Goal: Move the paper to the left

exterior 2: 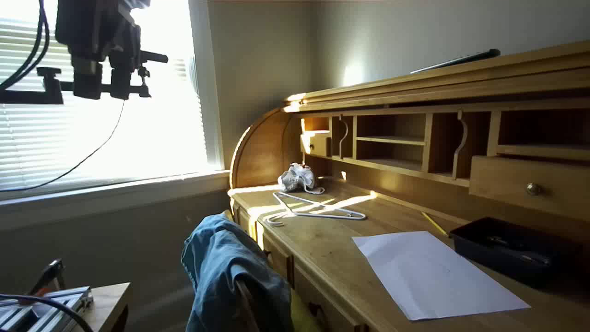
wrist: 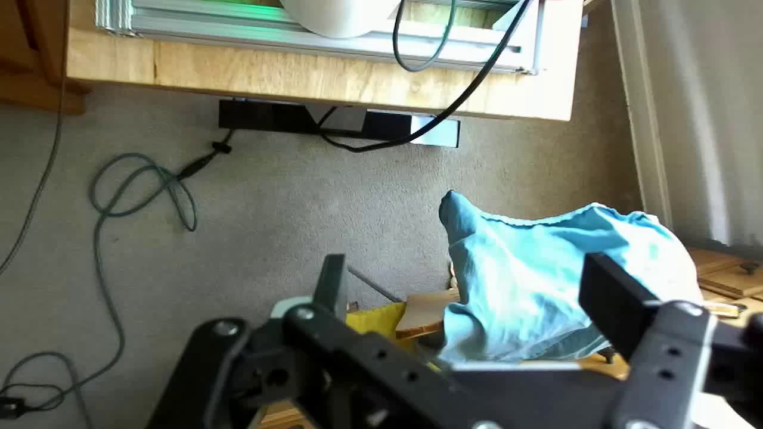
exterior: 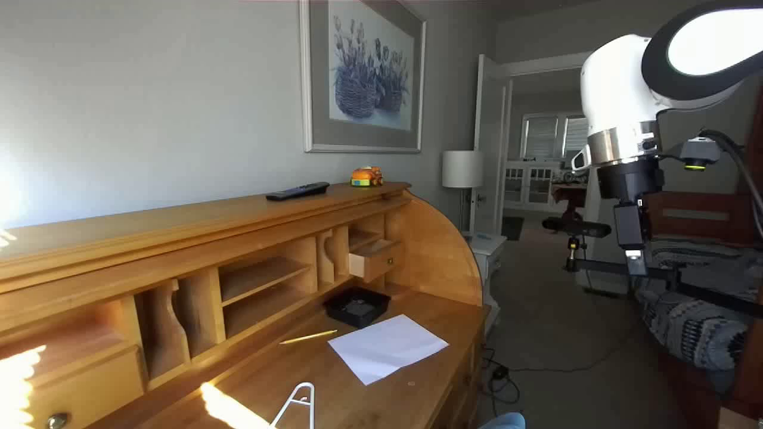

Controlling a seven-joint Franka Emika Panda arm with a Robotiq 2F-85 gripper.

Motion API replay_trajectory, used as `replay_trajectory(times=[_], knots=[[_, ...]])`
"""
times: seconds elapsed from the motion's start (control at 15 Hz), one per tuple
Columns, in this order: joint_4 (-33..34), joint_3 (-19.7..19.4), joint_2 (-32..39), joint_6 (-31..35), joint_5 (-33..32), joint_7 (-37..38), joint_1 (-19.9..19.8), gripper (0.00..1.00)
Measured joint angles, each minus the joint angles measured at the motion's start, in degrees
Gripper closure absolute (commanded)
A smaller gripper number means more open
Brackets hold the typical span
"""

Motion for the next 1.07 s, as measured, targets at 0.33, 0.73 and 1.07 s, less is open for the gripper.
replay_trajectory(times=[0.33, 0.73, 1.07], knots=[[0.0, 0.0, 0.0, 0.0, 0.0, 0.0, 0.0, 0.00], [-0.1, 0.0, 0.2, 1.4, 0.0, -1.1, 0.0, 0.00], [0.0, -0.2, 5.8, 14.4, -0.2, -11.3, 1.2, 0.00]])
